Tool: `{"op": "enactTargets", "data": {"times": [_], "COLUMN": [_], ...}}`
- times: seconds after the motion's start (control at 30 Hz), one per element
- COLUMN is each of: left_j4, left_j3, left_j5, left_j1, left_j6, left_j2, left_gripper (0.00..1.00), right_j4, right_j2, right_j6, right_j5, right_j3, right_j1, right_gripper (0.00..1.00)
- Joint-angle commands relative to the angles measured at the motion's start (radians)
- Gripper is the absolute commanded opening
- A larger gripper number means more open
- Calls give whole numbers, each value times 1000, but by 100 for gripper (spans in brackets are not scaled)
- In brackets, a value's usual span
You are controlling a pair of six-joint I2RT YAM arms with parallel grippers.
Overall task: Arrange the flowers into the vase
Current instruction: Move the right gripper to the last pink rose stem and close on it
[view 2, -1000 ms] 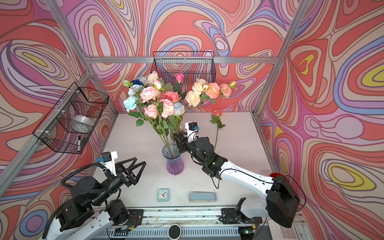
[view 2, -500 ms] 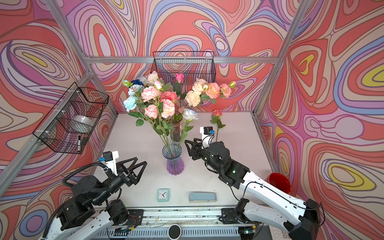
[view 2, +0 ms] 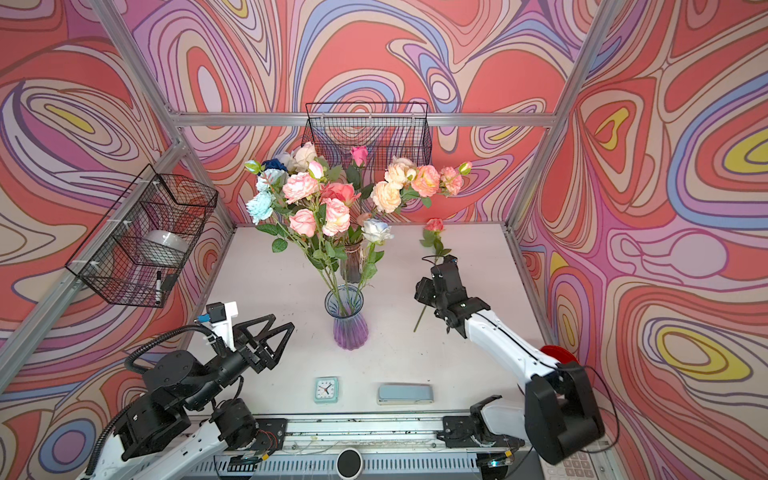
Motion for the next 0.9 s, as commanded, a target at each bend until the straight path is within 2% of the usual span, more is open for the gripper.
{"op": "enactTargets", "data": {"times": [0.0,0.2,0.4,0.67,0.87], "left_j4": [-4,-7,-8,-6,-10], "left_j3": [-8,-9,-5,-8,-6], "left_j5": [17,23,25,26,22], "left_j1": [-4,-4,-4,-4,-4], "left_j6": [-9,-16,-19,-23,-19], "left_j2": [-4,-6,-7,-12,-21], "left_gripper": [100,100,100,100,100], "right_j4": [1,-35,-133,-226,-299], "right_j2": [134,399,611,753,829], "right_j6": [-22,-64,-81,-80,-77], "right_j5": [-39,37,103,142,163], "right_j3": [83,273,469,635,721], "right_j1": [-63,-117,-124,-130,-146], "right_gripper": [58,54,46,33,27]}}
